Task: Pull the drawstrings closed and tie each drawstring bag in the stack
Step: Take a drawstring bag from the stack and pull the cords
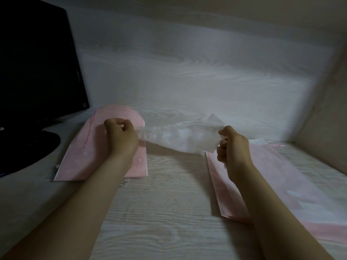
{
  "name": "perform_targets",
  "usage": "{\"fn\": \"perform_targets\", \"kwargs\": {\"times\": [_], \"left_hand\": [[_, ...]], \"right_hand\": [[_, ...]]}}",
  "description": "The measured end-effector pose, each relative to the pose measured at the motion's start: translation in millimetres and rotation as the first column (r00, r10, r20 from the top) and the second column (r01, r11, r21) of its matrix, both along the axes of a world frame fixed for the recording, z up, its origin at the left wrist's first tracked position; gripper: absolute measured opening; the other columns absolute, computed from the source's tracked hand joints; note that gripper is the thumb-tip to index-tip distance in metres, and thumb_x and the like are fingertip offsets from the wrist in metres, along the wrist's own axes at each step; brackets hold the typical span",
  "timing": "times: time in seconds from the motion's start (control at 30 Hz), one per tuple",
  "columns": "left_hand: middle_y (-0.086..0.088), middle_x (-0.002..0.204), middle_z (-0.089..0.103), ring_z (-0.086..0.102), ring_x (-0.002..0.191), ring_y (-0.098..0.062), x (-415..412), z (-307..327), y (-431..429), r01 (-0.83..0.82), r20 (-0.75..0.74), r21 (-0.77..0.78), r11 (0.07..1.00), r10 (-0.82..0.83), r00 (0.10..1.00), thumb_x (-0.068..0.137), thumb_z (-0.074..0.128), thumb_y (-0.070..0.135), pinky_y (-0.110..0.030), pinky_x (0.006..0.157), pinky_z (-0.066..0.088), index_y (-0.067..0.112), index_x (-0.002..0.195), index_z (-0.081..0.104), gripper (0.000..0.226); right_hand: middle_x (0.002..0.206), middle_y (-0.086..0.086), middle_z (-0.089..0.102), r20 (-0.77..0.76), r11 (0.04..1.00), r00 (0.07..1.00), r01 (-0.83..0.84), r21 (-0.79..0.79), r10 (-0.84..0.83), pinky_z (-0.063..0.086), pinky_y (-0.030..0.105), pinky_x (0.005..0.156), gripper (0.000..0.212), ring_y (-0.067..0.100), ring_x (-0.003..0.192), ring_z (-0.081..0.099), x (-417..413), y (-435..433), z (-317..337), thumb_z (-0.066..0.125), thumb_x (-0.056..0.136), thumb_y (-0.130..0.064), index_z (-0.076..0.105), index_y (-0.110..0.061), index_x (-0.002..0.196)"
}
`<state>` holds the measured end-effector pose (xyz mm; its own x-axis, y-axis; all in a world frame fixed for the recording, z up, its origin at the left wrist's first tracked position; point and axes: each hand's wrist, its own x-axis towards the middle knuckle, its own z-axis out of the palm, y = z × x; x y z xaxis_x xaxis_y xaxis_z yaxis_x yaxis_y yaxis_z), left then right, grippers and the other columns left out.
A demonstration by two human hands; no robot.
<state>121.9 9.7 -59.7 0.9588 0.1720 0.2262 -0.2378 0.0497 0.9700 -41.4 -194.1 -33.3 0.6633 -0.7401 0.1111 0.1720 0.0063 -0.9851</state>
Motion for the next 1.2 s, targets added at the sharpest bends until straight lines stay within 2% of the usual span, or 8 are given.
{"fn": "perform_targets", "kwargs": {"times": [0.37, 0.57, 0.77, 0.87, 1.0, 1.07, 1.13, 1.2], "left_hand": [[-0.012, 0.106, 0.058, 0.067, 0.048, -0.009, 9, 12, -3, 0.007, -0.119, -0.624, 0.781, -0.104, 0.988, 0.112, 0.048, 0.019, -0.027, 0.05, 0.056, 0.004, 0.133, 0.05, 0.026], [-0.011, 0.105, 0.053, 0.049, 0.048, -0.013, 14, 13, 5, -0.033, -0.188, -0.767, 0.641, -0.175, 0.966, 0.114, 0.044, 0.026, -0.027, 0.048, 0.059, 0.012, 0.13, 0.053, 0.023], [-0.004, 0.074, 0.049, 0.045, 0.035, -0.009, 20, 5, 5, -0.141, -0.184, -0.565, 0.813, 0.043, 0.982, 0.113, 0.046, 0.029, -0.024, 0.045, 0.042, 0.008, 0.119, 0.055, 0.024], [-0.009, 0.086, 0.052, 0.056, 0.057, -0.017, 21, 1, 5, -0.138, -0.12, -0.39, 0.91, 0.099, 0.988, 0.111, 0.046, 0.033, -0.024, 0.047, 0.049, 0.003, 0.123, 0.056, 0.034], [0.0, 0.081, 0.062, 0.057, 0.067, -0.014, 6, 5, 4, -0.036, 0.138, -0.019, 0.999, 0.038, 0.99, 0.098, 0.064, 0.03, -0.03, 0.069, 0.051, 0.011, 0.099, 0.065, 0.018], [0.006, 0.08, 0.065, 0.058, 0.069, -0.003, -8, 7, 3, -0.075, 0.268, 0.2, 0.977, 0.019, 0.963, 0.092, 0.073, 0.027, -0.02, 0.065, 0.046, 0.018, 0.091, 0.066, 0.011], [0.01, 0.075, 0.062, 0.057, 0.068, -0.001, -18, 7, 3, -0.121, 0.401, 0.319, 0.94, -0.018, 0.916, 0.09, 0.076, 0.025, -0.02, 0.064, 0.045, 0.018, 0.089, 0.067, 0.012], [0.007, 0.064, 0.058, 0.057, 0.06, -0.007, -21, 4, 3, -0.126, 0.487, 0.399, 0.908, -0.093, 0.869, 0.091, 0.076, 0.024, -0.031, 0.063, 0.048, 0.019, 0.089, 0.065, 0.012]], "right_hand": [[0.054, -0.003, 0.02, -0.199, 0.971, 0.977, -0.03, 0.236, 0.078, 0.015, 0.024, 0.043, 0.02, 0.015, 0.043, 0.015, 4, 1, -8, 0.052, 0.082, -0.02, 0.034, -0.02, 0.072], [0.055, -0.007, 0.011, 0.13, 0.796, 0.986, -0.164, 0.583, 0.108, 0.01, 0.023, 0.041, 0.039, 0.013, 0.042, 0.011, -1, -6, -4, 0.047, 0.083, -0.018, 0.017, -0.028, 0.059], [0.054, -0.002, 0.035, 0.386, 0.713, 0.89, -0.105, 0.693, -0.244, 0.037, 0.02, 0.041, 0.029, 0.013, 0.039, 0.041, 7, -13, -6, 0.041, 0.099, -0.006, 0.034, -0.017, 0.073], [0.091, 0.021, 0.071, 0.424, 0.72, 0.844, -0.067, 0.691, -0.328, 0.066, 0.041, 0.072, 0.01, 0.033, 0.067, 0.077, 8, -6, -4, 0.04, 0.106, -0.01, 0.045, -0.008, 0.097], [0.098, 0.022, 0.077, 0.388, 0.929, 0.894, 0.073, 0.364, -0.223, 0.062, 0.045, 0.09, 0.018, 0.033, 0.09, 0.078, 9, 2, -1, 0.053, 0.103, -0.014, 0.062, 0.0, 0.096], [0.081, 0.013, 0.076, 0.27, 0.941, 0.939, 0.271, -0.203, -0.213, 0.061, 0.04, 0.079, 0.033, 0.025, 0.08, 0.075, 10, 5, -8, 0.056, 0.101, -0.025, 0.069, -0.001, 0.083], [0.062, 0.01, 0.062, 0.169, 0.588, 0.938, 0.323, -0.741, -0.302, 0.048, 0.041, 0.063, 0.044, 0.026, 0.062, 0.06, 14, 2, -19, 0.051, 0.103, -0.033, 0.061, -0.004, 0.072], [0.059, 0.006, 0.056, 0.168, 0.31, 0.933, 0.27, -0.911, -0.318, 0.034, 0.041, 0.055, 0.04, 0.028, 0.054, 0.05, 17, -1, -24, 0.047, 0.107, -0.026, 0.054, -0.009, 0.071]]}}
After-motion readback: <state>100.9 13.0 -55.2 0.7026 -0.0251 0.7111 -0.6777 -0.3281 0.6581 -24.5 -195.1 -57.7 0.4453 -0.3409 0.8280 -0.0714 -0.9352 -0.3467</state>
